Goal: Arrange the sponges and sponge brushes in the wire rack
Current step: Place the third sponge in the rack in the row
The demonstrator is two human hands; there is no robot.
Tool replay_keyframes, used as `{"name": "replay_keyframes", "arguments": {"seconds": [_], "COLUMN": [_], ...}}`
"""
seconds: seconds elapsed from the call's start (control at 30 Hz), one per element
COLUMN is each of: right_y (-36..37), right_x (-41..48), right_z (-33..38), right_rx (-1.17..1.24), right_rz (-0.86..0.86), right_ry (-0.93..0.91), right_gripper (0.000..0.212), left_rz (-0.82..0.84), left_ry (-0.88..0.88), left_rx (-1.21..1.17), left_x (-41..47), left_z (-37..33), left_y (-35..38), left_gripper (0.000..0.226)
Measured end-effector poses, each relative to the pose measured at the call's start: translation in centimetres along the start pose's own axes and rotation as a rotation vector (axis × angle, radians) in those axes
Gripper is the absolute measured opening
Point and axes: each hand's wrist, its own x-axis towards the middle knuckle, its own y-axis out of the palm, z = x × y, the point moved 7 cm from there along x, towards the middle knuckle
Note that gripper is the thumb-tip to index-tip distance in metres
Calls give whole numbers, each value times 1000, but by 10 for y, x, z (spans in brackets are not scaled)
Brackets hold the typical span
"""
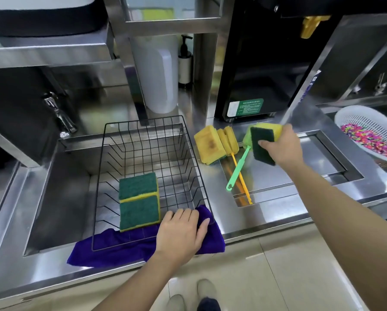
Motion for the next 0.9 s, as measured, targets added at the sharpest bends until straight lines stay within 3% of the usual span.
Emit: {"name": "replay_keyframes", "arguments": {"seconds": [0.13,0.2,0.3,0.43,0.6,0.9], "right_y": [10,29,68,117,168,217], "right_x": [-16,-20,-27,-47,-70,-85], "right_z": [51,73,93,124,148,161], "right_rx": [375,368,399,517,630,565], "right_rz": [56,112,220,365,525,611], "right_ry": [-128,-170,-80,-46,71,116], "right_gripper": [82,71,50,41,36,33], "left_rz": [-54,-53,-44,-13,92,173], "left_ry": [-119,-211,-338,-440,-455,-437], "left_rx": [17,25,31,34,48,39], "left_x": [-1,-2,-13,-31,-35,-35], "left_z": [28,51,85,107,110,107], "left_y": [-12,-18,-25,-30,-22,-14], "left_gripper": [43,43,43,41,52,53]}}
